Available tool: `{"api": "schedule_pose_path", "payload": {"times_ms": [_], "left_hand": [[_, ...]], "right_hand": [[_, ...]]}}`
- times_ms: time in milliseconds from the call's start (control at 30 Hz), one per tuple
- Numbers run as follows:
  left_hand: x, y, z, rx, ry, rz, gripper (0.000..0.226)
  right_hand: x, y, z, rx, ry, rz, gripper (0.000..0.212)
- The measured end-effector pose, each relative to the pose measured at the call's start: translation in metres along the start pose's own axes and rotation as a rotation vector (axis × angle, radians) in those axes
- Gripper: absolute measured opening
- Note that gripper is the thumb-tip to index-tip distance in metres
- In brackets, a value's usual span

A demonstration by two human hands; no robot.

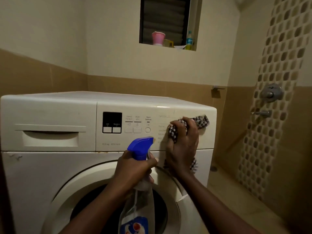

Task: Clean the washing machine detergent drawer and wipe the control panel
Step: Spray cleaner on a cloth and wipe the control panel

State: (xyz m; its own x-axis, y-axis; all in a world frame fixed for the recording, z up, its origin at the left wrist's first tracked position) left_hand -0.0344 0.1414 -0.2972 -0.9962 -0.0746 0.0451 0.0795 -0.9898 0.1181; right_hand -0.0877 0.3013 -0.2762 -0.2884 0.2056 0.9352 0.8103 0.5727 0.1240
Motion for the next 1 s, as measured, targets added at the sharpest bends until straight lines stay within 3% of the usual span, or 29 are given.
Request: {"api": "schedule_pose_path", "payload": {"times_ms": [100,200,300,433,567,633,733,867,1000], "left_hand": [[-0.002,0.006,-0.004,-0.014,0.027,0.011,0.029],[-0.004,0.018,-0.005,-0.033,0.042,0.008,0.028],[-0.009,0.030,-0.002,-0.076,0.033,-0.004,0.016],[-0.013,0.040,0.000,-0.072,0.015,-0.029,0.016],[-0.017,0.043,-0.003,-0.090,0.014,-0.028,0.017],[-0.018,0.045,-0.004,-0.116,0.026,-0.032,0.018],[-0.016,0.050,-0.005,-0.116,0.028,-0.017,0.022],[-0.013,0.048,-0.005,-0.141,0.055,-0.015,0.021],[-0.012,0.046,-0.008,-0.162,0.083,-0.008,0.025]], "right_hand": [[-0.008,-0.010,-0.013,0.149,-0.367,0.252,0.050],[-0.009,-0.021,-0.019,0.169,-0.458,0.296,0.051],[-0.018,-0.013,-0.010,0.072,-0.223,0.123,0.058],[-0.016,0.008,0.024,-0.056,0.198,-0.118,0.076],[-0.002,0.015,0.014,0.146,0.052,-0.117,0.064],[0.006,0.010,-0.003,0.127,0.039,-0.056,0.057],[0.016,-0.006,-0.034,-0.058,0.171,-0.087,0.053],[-0.006,-0.035,-0.071,-0.047,0.514,-0.285,0.057],[-0.029,-0.032,-0.047,-0.078,0.534,-0.333,0.063]]}}
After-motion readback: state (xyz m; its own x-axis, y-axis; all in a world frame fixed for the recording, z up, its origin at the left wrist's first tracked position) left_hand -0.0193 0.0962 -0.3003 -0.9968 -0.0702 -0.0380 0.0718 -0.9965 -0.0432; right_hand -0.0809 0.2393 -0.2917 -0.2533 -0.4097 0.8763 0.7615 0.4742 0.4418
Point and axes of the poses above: each hand's wrist, its own x-axis towards the middle knuckle, its own y-axis out of the back of the hand, z = x × y, the point moved 5 cm from there along x, towards the middle knuckle, and after that the axes turned 5 degrees about y, right-handed, at the moved point
